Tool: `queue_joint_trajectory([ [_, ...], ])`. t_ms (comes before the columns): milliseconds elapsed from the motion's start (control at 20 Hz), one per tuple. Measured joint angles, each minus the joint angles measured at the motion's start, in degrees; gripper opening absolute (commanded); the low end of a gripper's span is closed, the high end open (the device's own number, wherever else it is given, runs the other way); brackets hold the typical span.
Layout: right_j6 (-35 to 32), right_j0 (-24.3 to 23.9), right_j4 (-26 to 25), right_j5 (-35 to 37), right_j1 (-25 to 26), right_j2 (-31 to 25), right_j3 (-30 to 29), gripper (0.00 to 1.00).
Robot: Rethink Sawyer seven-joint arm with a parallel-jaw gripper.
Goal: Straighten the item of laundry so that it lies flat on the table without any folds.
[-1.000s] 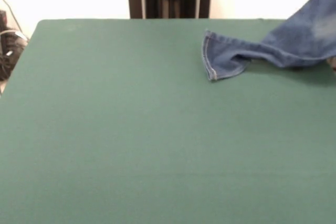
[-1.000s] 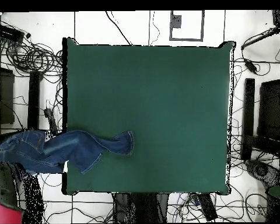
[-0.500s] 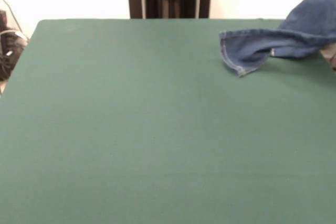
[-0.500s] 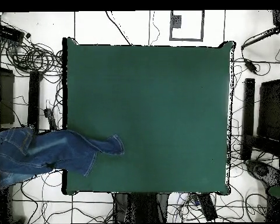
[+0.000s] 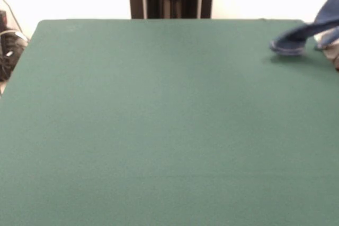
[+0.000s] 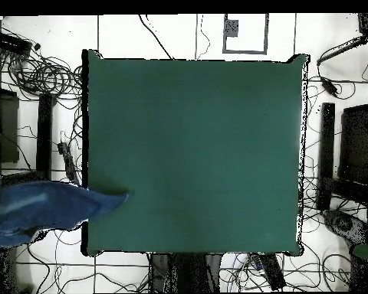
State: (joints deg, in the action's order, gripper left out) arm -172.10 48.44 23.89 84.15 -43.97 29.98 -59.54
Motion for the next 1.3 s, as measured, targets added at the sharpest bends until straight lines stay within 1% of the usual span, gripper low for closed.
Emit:
queue_joint_trajectory([
  [300, -3.2, 0.4, 0.9, 1.0, 1.5, 0.0, 5.5, 0.00],
  [650, -4.8, 1.3, 1.1, 1.0, 3.9, 0.0, 9.3, 0.00],
  [700, -5.6, 1.4, 1.1, 1.2, 5.0, 0.0, 11.0, 0.00],
  [900, -6.7, 1.7, 1.5, 1.4, 6.6, 0.0, 13.2, 0.00],
  [1000, -8.1, 1.7, 2.1, 1.9, 8.7, 0.0, 15.8, 0.00],
  [1100, -8.5, 1.7, 2.3, 2.2, 9.5, 0.0, 16.8, 0.00],
  [1300, -10.7, 1.7, 3.5, 3.7, 13.5, 0.0, 21.3, 0.00],
])
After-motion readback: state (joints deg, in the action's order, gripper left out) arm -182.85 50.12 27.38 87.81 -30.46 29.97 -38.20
